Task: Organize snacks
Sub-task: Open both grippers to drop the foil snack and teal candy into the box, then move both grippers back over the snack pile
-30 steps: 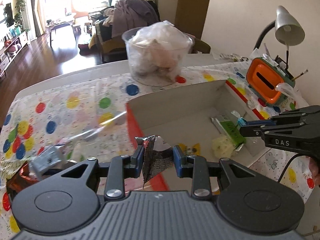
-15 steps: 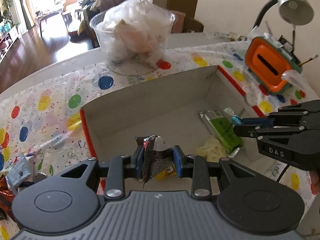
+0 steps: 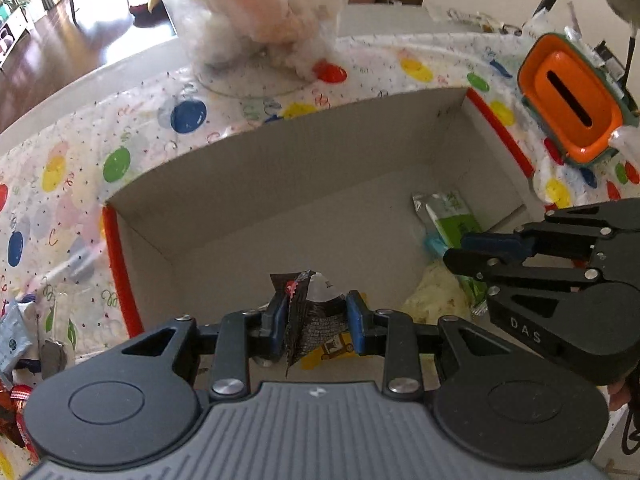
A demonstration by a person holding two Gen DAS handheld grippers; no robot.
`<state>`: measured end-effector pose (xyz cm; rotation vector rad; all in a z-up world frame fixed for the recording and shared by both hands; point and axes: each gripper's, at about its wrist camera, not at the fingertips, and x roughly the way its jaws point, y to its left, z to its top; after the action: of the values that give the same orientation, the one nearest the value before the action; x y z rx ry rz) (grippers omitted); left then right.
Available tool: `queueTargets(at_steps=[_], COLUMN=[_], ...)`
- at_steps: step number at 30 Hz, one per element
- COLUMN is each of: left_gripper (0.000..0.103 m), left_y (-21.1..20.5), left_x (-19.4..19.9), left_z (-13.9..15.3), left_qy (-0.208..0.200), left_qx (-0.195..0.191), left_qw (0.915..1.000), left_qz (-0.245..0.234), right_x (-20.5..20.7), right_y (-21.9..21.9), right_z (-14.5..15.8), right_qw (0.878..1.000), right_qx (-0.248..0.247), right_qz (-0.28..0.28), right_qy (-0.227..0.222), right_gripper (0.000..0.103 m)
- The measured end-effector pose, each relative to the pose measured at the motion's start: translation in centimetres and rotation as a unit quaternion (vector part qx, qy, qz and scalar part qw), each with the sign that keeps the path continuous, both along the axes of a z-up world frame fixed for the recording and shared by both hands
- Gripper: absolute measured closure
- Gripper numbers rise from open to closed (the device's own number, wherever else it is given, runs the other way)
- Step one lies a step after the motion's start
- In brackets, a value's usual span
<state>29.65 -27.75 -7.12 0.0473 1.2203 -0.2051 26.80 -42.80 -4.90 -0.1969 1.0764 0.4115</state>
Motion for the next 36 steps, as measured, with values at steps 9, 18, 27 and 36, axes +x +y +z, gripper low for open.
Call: queueTargets(at_steps=[9,18,27,36], left_gripper=[0.072,0.071,0.047,0.046], left_y=[-0.1,-0.1,0.7,2.1], left_x=[0.6,0.1,-1.8,-4.4], left_z=[-0.9,-0.5,1.5,4.4], left_qy=[0.022,0.006,-0.034,-0.075], left_qx=[0.003,0.005,-0.022,-0.037], left_qw=[0.9998,1.0000,0.9992,0.9965], left_qz=[-0.002,0.000,0.002,0.007], right_x=[0.0,-0.6,-2.2,-4.4], right_y=[0.0,-0.4,-0.8,-0.8], right_z=[-0.4,0.2,1.8,4.4], right_qw=[1.000,1.000,0.999,0.998], right_qx=[0.008,0.020,0.037,0.064], right_qz=[0.008,0.003,-0.004,-0.004], right_qy=[0.018,0.015,0.004,-0.016], right_gripper=[0.091,0.080,0.072,0.072])
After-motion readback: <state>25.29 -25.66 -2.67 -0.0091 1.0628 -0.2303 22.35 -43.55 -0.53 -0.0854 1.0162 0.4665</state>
